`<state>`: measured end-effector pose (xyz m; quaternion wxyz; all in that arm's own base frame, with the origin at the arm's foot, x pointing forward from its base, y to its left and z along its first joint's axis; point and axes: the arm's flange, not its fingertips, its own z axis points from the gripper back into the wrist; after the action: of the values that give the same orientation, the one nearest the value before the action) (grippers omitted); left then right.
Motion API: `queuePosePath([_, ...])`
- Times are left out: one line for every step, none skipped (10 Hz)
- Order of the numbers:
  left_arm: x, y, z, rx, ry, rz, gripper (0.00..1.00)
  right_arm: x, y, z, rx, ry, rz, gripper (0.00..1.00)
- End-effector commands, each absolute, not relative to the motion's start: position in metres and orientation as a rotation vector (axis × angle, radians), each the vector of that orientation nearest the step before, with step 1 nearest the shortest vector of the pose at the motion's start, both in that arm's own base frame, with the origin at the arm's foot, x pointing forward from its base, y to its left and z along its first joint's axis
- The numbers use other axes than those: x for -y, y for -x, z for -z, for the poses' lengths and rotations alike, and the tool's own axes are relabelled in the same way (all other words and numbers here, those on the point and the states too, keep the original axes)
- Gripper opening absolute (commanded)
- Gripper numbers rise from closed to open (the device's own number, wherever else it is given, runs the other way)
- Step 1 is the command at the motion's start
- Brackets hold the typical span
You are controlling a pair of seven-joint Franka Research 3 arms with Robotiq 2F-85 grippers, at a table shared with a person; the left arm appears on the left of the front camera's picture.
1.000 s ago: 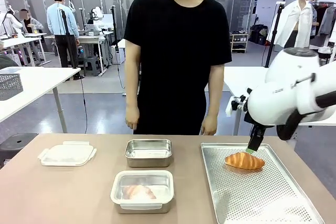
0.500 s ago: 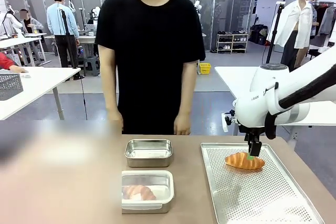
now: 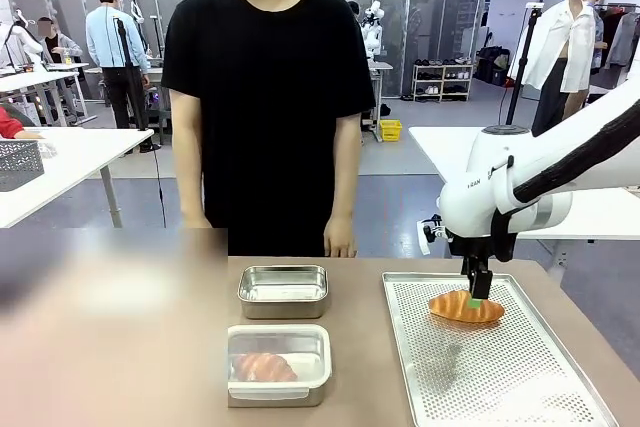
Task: Place the bread into the airtight container.
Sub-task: Pick up a Butter Roll and place it into an empty Airtight Container.
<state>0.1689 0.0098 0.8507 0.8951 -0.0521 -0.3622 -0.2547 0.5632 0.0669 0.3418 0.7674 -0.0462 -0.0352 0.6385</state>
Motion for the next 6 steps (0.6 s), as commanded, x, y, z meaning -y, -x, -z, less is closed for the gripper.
queuePosePath([-0.009, -0.169, -0.852, 0.752, 0.107, 0.528, 1.00, -0.064, -0.570, -0.339, 0.060, 0.085, -1.405, 1.00])
queuePosePath([-0.009, -0.169, -0.852, 0.752, 0.107, 0.528, 1.00, -0.064, -0.571, -0.333, 0.063, 0.082, -1.411, 1.00])
queuePosePath([-0.009, -0.169, -0.852, 0.752, 0.107, 0.528, 1.00, -0.064, -0.572, -0.328, 0.066, 0.072, -1.406, 1.00])
queuePosePath([-0.009, -0.169, -0.852, 0.752, 0.107, 0.528, 1.00, -0.065, -0.574, -0.321, 0.069, 0.055, -1.405, 1.00])
queuePosePath([-0.009, -0.169, -0.852, 0.752, 0.107, 0.528, 1.00, -0.068, -0.574, -0.315, 0.062, 0.049, -1.409, 1.00])
queuePosePath([-0.009, -0.169, -0.852, 0.752, 0.107, 0.528, 1.00, -0.070, -0.574, -0.309, 0.057, 0.045, -1.410, 1.00])
